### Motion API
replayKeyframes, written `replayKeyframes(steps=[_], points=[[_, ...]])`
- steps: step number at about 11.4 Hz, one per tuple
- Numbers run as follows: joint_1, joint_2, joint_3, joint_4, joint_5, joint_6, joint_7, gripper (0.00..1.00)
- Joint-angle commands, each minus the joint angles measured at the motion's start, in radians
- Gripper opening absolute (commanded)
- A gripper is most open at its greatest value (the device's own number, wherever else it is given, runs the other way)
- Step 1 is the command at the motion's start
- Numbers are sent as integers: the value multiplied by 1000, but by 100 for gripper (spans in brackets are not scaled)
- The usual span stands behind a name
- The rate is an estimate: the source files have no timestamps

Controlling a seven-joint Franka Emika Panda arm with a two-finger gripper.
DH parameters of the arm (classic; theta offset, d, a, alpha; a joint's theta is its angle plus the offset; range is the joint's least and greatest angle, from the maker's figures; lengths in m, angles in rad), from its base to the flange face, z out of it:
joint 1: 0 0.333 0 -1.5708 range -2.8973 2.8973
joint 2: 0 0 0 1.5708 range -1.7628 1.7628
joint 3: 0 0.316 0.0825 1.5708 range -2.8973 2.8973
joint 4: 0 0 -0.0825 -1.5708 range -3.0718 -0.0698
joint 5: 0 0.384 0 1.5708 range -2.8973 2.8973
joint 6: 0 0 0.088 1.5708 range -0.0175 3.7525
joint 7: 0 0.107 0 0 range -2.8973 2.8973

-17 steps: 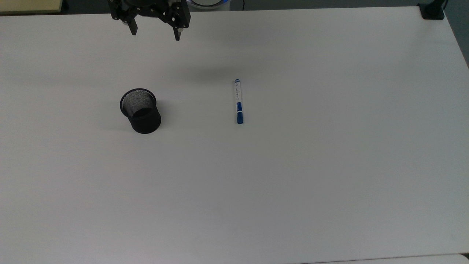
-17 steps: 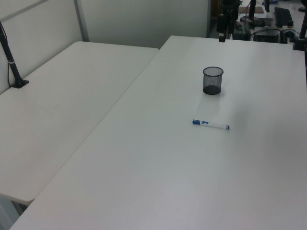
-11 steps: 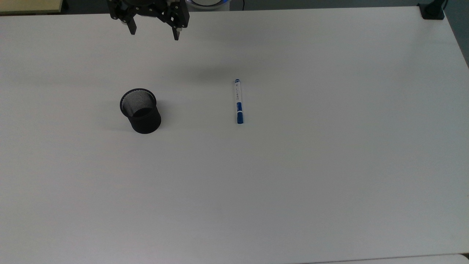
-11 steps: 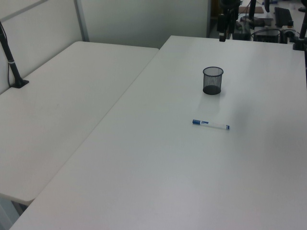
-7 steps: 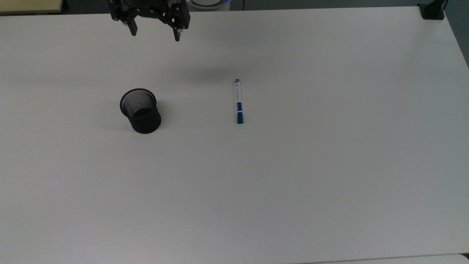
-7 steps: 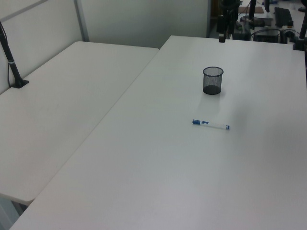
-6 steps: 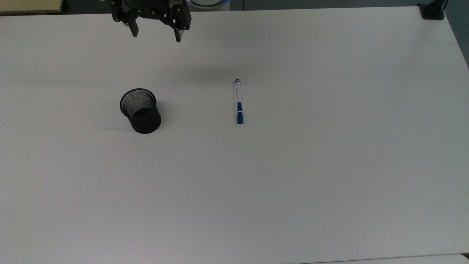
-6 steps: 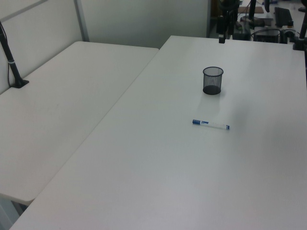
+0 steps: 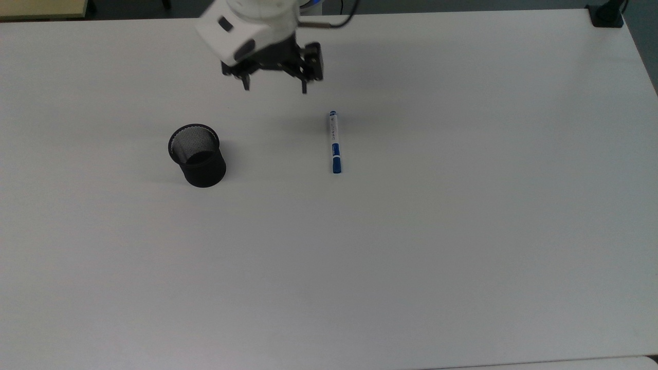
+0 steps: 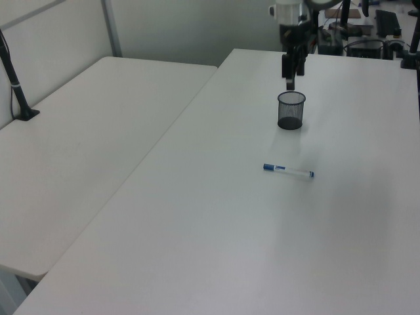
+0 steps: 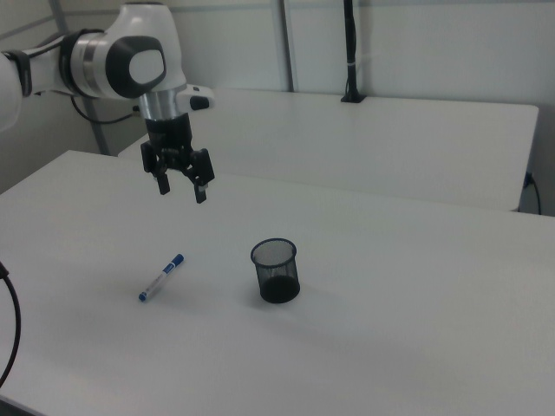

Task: Insert the marker
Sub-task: 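Move the gripper over the white marker and lower onto it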

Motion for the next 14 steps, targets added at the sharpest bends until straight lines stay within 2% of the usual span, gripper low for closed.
replayKeyframes(steps=[1, 3, 6, 9, 12, 14], points=[[65, 87, -5, -23, -12, 111, 101, 100], [105, 116, -2, -74, -17, 167, 132, 99], [152, 174, -2, -93, -34, 186, 140, 81], [166, 251, -2, -93, -40, 238, 140, 69], [177, 283, -2, -89, -43, 270, 138, 41], [178, 314, -2, -86, -43, 313, 140, 32]])
